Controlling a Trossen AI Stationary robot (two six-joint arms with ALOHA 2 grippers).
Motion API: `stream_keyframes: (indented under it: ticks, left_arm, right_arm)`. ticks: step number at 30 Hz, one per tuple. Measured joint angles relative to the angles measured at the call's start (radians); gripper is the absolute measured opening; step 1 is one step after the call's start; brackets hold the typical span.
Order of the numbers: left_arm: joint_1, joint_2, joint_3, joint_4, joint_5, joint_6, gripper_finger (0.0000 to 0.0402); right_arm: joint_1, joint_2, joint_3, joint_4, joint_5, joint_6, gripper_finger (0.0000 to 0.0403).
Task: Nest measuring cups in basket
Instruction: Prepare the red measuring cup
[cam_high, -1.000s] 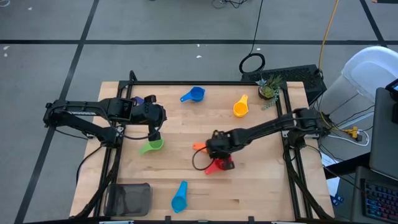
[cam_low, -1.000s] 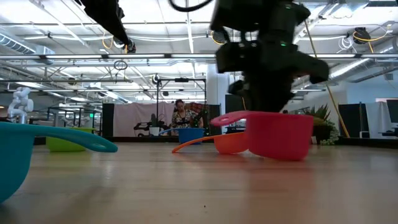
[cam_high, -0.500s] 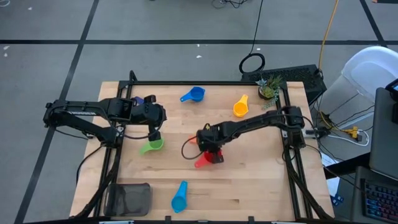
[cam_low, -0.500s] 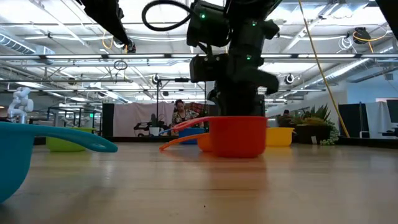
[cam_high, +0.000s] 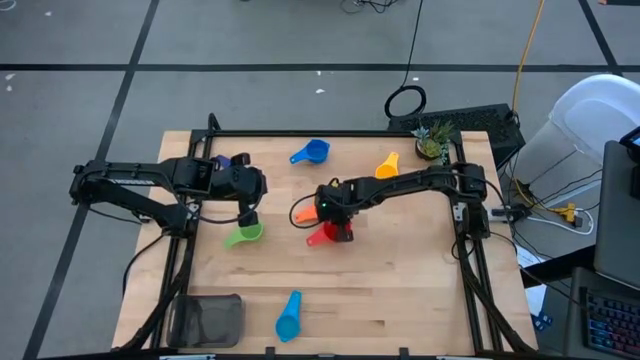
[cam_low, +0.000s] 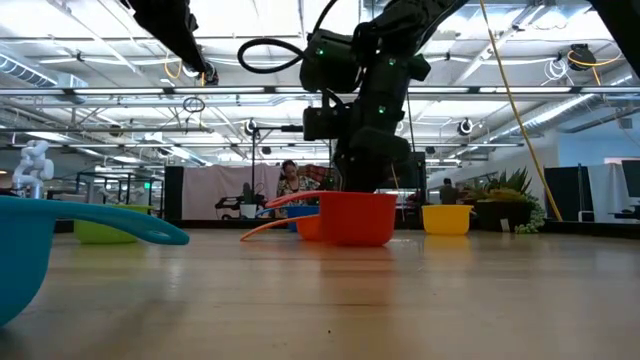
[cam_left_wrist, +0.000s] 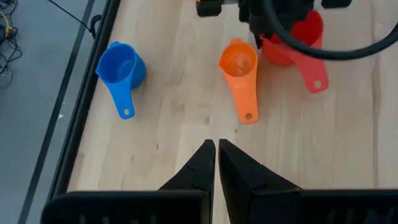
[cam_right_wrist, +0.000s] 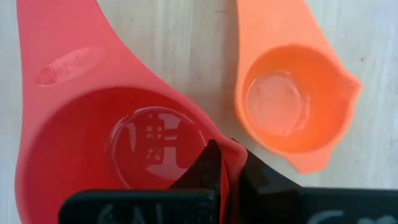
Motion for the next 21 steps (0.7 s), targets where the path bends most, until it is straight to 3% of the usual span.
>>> stream_keyframes:
  ticks: [5,8,21]
  left_arm:
    - [0.000,0.000,0.000,-0.001,0.000,-0.005,0.0026]
    - [0.000,0.000,0.000,-0.001,0.000,-0.005,0.0026]
    - [0.000,0.000,0.000,-0.007,0.000,-0.013,0.0026]
  right_arm:
    - [0.023,0.000,-0.001,0.003,-0.020,0.002,0.0002]
    - [0.031,-0.003,-0.002,0.028,-0.020,-0.001,0.0022]
    - [0.047,-0.063,-0.001,0.017,-0.047,0.028,0.0226]
